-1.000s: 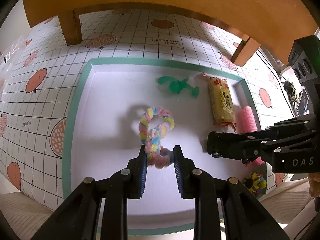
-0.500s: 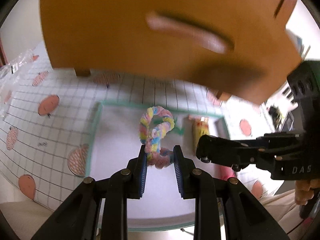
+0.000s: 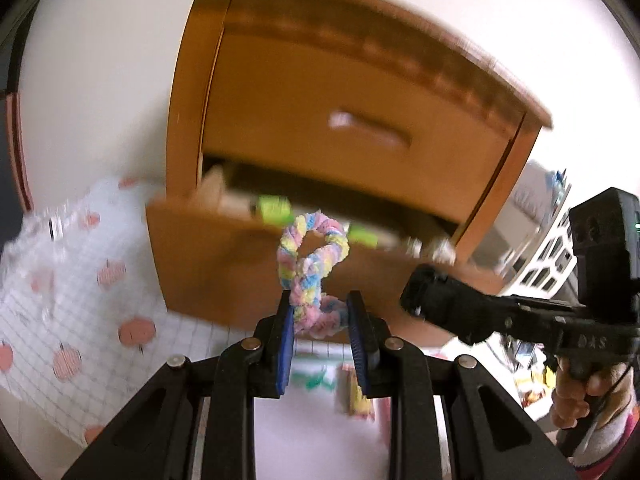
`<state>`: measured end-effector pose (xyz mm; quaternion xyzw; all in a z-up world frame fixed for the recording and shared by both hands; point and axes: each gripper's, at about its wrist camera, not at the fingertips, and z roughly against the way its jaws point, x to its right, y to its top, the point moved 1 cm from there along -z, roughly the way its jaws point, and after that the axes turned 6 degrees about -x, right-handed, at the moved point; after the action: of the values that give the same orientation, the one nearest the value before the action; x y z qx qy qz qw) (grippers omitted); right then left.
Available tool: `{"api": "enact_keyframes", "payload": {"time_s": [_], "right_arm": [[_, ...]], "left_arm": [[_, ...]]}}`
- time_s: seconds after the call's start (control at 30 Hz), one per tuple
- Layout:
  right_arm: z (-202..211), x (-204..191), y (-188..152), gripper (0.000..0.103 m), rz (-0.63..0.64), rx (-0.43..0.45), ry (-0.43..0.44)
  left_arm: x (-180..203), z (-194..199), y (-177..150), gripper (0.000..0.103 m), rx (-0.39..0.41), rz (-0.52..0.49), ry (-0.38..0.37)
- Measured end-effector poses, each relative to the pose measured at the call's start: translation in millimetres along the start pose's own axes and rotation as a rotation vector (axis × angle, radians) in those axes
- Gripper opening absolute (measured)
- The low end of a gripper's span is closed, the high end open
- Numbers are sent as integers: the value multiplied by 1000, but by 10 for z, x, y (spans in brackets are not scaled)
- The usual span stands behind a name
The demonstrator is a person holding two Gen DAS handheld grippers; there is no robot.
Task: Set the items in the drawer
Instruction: 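Carry the rope toy and toy car with both tools into the drawer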
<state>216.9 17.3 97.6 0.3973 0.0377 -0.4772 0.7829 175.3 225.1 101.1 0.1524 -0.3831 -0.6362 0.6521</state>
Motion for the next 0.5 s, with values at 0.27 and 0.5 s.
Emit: {"api": "enact_keyframes", "payload": {"time_s": [0.27, 0.5], "right_arm": [[337, 238, 353, 29, -59, 190, -128], [261, 429, 455, 29, -99, 198, -210]], "left_arm": [[72, -54, 419, 26, 61, -34, 22], [90, -370, 604, 26, 20, -35, 47]]}}
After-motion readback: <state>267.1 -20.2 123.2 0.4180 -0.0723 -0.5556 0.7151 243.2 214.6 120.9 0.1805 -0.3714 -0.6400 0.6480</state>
